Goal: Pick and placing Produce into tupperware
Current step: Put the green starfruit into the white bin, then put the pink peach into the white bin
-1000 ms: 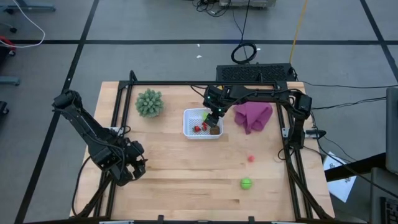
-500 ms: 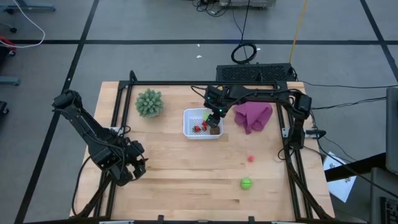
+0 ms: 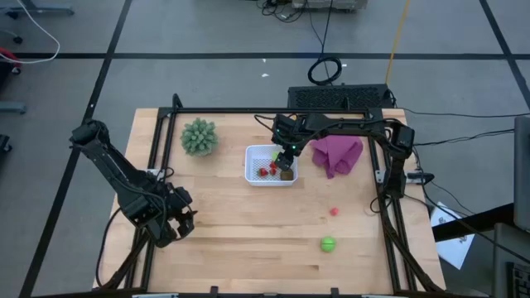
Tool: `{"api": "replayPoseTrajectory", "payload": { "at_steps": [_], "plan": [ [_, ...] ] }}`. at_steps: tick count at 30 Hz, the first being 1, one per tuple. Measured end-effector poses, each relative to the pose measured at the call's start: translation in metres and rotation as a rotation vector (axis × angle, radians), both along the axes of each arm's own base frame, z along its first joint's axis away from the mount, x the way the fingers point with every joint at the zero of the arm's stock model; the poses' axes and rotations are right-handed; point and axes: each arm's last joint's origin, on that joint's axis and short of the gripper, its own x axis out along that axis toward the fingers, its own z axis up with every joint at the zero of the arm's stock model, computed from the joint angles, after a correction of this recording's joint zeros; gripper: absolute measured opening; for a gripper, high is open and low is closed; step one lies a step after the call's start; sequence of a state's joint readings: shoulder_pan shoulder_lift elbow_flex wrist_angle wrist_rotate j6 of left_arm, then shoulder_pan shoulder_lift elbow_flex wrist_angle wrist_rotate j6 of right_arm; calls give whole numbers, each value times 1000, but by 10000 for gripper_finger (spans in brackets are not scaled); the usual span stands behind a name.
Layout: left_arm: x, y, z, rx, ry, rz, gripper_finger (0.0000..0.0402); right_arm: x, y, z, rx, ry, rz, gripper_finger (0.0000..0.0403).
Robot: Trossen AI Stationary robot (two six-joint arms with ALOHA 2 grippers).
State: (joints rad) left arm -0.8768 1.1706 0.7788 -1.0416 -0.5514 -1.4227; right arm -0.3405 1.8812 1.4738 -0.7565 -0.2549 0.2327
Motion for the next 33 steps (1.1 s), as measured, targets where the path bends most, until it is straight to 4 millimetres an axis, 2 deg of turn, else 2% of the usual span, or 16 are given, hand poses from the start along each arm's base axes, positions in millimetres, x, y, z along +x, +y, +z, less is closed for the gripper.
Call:
{"api": "replayPoseTrajectory", "payload": {
  "at_steps": [9, 20, 24, 28, 33],
  "plan": [
    [0, 0, 0, 0, 0, 0, 207, 1, -1, 0, -31, -4, 0, 210],
    [0, 0, 0, 1, 0, -1, 207, 1, 3, 7, -29, -32, 5, 214],
    [0, 0, 0, 1, 0, -1, 207, 1, 15, 21, 20, -96, 36, 214],
    [0, 0, 0, 0, 1, -1, 207, -2, 30, 44, 99, -185, 50, 215],
    [0, 0, 0, -8, 4, -3, 207, -15, 65, 80, 131, -245, 80, 215]
  ]
}}
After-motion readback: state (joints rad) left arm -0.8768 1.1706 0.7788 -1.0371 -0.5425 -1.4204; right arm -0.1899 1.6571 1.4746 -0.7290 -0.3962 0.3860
